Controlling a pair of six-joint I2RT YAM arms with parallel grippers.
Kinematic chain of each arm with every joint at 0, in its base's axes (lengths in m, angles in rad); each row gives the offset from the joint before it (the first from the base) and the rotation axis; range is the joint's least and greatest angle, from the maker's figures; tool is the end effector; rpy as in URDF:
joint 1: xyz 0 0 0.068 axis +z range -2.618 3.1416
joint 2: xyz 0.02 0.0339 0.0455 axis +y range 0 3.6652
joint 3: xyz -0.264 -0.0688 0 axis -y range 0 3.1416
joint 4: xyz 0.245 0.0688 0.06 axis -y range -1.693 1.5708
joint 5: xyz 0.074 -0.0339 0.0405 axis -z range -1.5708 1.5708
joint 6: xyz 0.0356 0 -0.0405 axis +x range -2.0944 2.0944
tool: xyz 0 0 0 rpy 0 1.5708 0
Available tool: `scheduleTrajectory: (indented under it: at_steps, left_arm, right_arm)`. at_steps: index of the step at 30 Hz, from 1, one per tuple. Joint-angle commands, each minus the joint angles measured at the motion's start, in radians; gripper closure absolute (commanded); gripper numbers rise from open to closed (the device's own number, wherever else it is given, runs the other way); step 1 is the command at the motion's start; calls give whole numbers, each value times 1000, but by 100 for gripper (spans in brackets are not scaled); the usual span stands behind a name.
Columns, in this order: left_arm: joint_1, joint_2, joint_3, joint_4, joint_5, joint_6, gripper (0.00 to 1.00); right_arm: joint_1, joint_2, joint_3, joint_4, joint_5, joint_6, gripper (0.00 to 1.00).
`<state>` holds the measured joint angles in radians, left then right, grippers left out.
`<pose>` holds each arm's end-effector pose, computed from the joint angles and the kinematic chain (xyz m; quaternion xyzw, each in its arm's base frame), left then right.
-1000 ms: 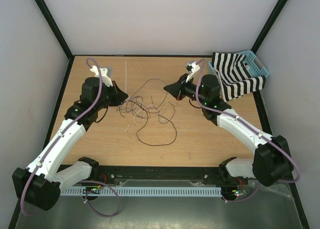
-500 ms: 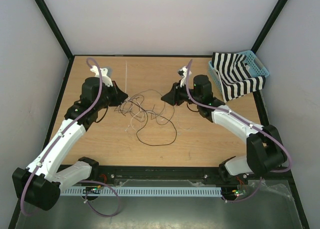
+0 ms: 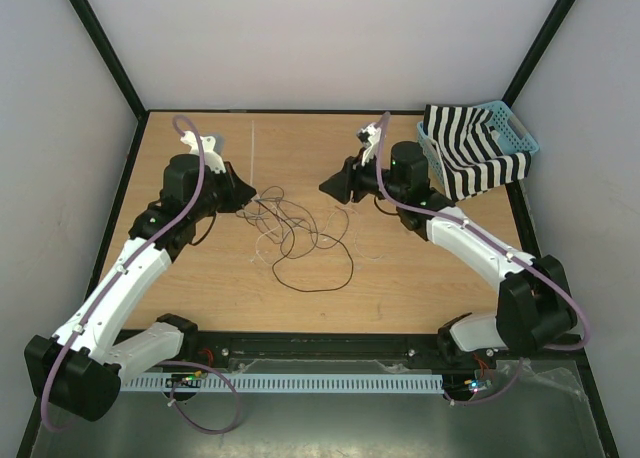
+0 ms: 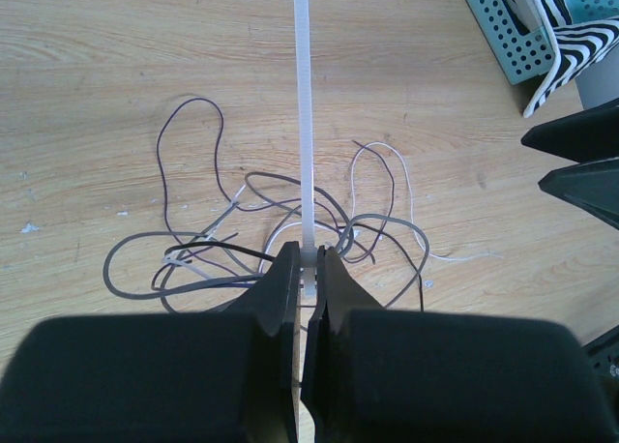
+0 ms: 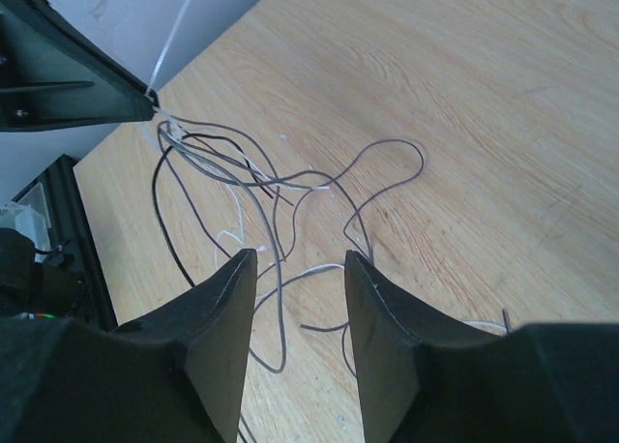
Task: Zip-tie the wires
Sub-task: Adjust the cable at the center of the board.
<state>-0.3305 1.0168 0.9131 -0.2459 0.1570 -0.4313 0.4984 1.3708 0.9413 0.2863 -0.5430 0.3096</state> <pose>0.2191 -0.0811 0.3349 0.0038 0.8180 -0.2721 0.5067 0.2711 0.1685 0.3099 -0.2434 0.7084 0.4343 0.5003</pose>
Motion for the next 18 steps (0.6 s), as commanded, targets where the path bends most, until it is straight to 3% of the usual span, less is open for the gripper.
scheduleTrajectory:
  at_steps: [1,10,18]
  left_arm:
    - [5,-14,23,19,6,2,100]
    - [5,-12,16,19,20,3,100]
    - [5,-13,1,24,31,0,100]
  right_arm:
    - [21,14,13,119,-69,-10,49]
    - [106,128,87,179,-118,-91,49]
    - [133,188,126,221,-108,-35,50]
